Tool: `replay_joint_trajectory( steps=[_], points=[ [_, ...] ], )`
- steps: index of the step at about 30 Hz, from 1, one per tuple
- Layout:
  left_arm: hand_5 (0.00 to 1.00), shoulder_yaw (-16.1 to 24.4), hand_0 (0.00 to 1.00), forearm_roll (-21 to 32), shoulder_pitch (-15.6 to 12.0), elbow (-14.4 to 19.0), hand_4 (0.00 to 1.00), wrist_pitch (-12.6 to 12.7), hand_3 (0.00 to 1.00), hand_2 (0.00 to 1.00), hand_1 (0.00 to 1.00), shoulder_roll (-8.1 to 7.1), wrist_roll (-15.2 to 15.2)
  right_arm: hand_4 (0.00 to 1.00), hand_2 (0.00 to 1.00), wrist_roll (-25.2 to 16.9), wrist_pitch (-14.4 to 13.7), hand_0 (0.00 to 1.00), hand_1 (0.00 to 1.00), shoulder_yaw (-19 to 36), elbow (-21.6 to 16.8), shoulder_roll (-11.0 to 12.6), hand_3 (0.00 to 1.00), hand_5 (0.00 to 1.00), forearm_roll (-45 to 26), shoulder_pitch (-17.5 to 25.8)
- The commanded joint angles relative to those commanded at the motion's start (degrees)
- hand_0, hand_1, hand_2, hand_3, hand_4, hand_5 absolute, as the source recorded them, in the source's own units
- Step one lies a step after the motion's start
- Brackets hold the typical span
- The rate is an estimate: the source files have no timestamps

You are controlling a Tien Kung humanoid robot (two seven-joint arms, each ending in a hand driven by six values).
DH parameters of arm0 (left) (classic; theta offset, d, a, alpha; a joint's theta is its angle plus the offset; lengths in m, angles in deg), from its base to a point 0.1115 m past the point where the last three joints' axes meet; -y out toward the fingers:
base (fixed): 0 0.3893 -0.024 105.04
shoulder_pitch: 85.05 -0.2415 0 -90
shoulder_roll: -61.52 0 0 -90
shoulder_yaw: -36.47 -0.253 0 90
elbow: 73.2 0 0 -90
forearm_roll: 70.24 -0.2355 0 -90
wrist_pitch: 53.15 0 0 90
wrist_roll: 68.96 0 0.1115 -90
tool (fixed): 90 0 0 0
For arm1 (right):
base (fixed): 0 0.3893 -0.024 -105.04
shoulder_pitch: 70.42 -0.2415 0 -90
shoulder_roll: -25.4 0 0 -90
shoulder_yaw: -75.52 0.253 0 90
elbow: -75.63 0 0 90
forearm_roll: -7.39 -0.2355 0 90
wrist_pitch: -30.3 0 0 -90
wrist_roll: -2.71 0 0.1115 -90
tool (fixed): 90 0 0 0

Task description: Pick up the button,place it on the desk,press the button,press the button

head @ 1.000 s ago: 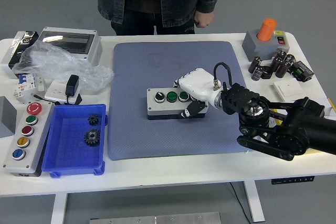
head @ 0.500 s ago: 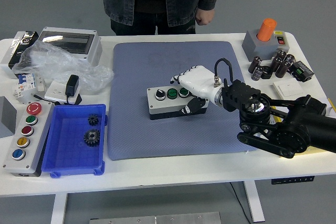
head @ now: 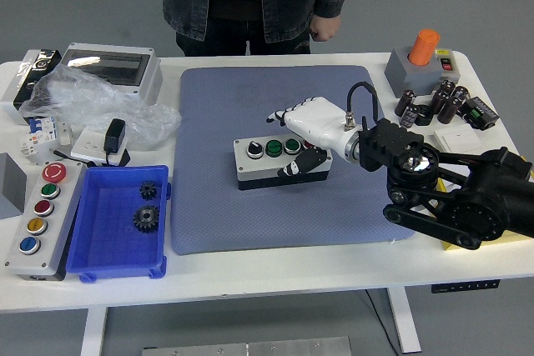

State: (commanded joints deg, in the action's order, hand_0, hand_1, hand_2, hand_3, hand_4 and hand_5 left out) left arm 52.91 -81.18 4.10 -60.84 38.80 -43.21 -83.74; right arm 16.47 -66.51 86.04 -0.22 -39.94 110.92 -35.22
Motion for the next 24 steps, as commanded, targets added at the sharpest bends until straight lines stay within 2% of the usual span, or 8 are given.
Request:
replay_joint_trajectory(
  steps=[3, 6, 8, 13, 14, 19, 20, 24],
  points=[
    [0.446, -0.01, 0.703, 0.01, 0.05, 0.01, 0.600, -0.02, 0.669, 0.688, 0.736, 0.02, 0.14, 0.998, 0.787, 0.99, 0.70, 0.774, 0.724, 3.18, -3.70, 2.21, 0.911, 0.525, -1.92, 1.55],
    [0.446, -0.04, 0.703, 0.10, 0.01, -0.01, 0.600, 0.02, 0.669, 0.688, 0.736, 0.09, 0.26, 0.998, 0.787, 3.29, 0.06, 0.774, 0.724, 6.82, -7.75, 4.23, 0.911, 0.525, -2.07, 4.42],
    [0.445, -0.05, 0.703, 0.17, -0.10, -0.03, 0.599, 0.03, 0.669, 0.687, 0.736, 0.18, 0.29, 0.998, 0.805, 5.03, -0.75, 0.782, 0.728, 9.32, -10.36, 5.17, 0.937, 0.570, -0.40, 6.51],
    [0.445, -0.19, 0.703, 0.33, -0.35, -0.10, 0.599, -0.02, 0.669, 0.687, 0.736, 0.31, 0.29, 0.998, 0.805, 9.20, -1.34, 0.782, 0.728, 15.01, -16.25, 6.87, 0.937, 0.570, 5.57, 10.44],
    [0.446, -0.15, 0.703, 0.32, -0.35, -0.10, 0.598, -0.02, 0.668, 0.686, 0.736, 0.30, 0.30, 0.958, 0.586, 9.85, -1.15, 0.638, 0.614, 15.71, -17.36, 7.21, 0.851, 0.439, 6.63, 10.89],
    [0.446, 0.06, 0.703, 0.21, -0.17, -0.07, 0.598, 0.01, 0.668, 0.686, 0.736, 0.22, 0.38, 0.958, 0.586, 12.42, 1.45, 0.638, 0.614, 16.50, -20.62, 8.59, 0.851, 0.439, 7.31, 12.19],
    [0.444, 0.06, 0.703, 0.21, -0.15, -0.07, 0.597, -0.01, 0.668, 0.687, 0.736, 0.22, 0.39, 0.571, 0.346, 12.78, 2.22, 0.364, 0.423, 16.37, -20.89, 8.77, 0.792, 0.148, 6.87, 12.35],
    [0.444, -0.09, 0.703, 0.40, -0.17, -0.09, 0.597, -0.07, 0.668, 0.687, 0.736, 0.23, 0.38, 0.571, 0.346, 14.08, 5.52, 0.364, 0.423, 15.61, -21.57, 9.36, 0.792, 0.148, 4.26, 12.84]
  ],
)
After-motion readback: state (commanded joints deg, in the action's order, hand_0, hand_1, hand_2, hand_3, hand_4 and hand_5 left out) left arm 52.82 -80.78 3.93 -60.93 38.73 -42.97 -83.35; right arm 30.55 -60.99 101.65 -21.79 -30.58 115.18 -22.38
